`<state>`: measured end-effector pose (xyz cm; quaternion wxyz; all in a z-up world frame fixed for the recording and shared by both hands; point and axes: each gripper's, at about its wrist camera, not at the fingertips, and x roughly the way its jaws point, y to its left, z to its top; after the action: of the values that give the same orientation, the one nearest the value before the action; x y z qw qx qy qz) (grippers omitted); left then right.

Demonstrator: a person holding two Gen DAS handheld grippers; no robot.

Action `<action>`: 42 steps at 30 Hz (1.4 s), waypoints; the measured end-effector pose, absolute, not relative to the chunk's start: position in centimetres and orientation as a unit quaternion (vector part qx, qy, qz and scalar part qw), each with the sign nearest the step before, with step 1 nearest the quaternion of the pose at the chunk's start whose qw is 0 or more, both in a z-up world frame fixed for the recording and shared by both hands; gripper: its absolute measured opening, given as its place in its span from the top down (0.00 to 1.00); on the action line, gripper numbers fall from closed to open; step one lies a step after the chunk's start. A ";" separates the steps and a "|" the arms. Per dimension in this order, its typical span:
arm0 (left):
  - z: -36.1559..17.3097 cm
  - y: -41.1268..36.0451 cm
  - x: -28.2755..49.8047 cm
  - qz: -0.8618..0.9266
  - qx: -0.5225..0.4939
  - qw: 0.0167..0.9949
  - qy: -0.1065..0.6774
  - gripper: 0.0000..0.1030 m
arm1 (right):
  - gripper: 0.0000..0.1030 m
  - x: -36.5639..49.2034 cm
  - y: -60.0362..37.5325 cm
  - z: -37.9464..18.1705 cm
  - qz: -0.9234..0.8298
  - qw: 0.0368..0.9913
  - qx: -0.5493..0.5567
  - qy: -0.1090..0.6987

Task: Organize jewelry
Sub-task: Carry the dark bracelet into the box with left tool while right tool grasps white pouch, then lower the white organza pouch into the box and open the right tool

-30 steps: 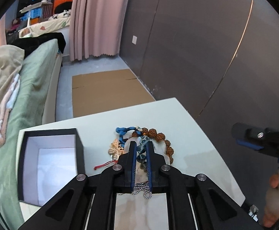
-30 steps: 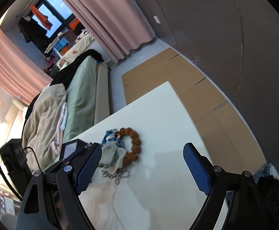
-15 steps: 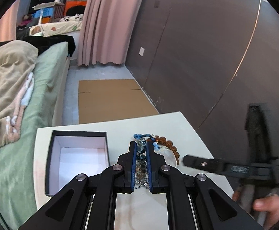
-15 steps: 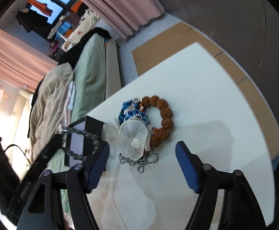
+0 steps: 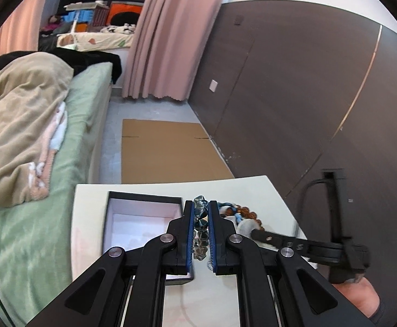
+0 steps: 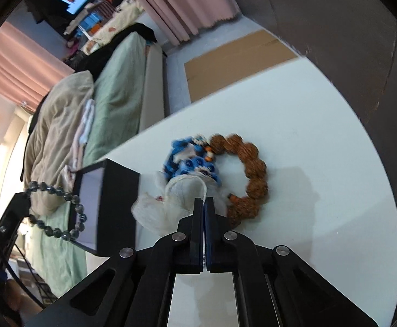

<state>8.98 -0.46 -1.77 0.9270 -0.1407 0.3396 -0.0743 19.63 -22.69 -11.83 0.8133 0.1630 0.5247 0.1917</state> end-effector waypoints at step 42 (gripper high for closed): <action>-1.4 6.3 6.5 0.005 -0.205 0.921 0.333 0.20 | 0.31 16.2 -18.1 -6.3 0.330 0.801 0.259 0.428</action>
<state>6.47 6.30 -1.43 0.9205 -0.2050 0.3325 0.0050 16.20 -18.14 -6.35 0.8009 0.2588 0.4278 0.3296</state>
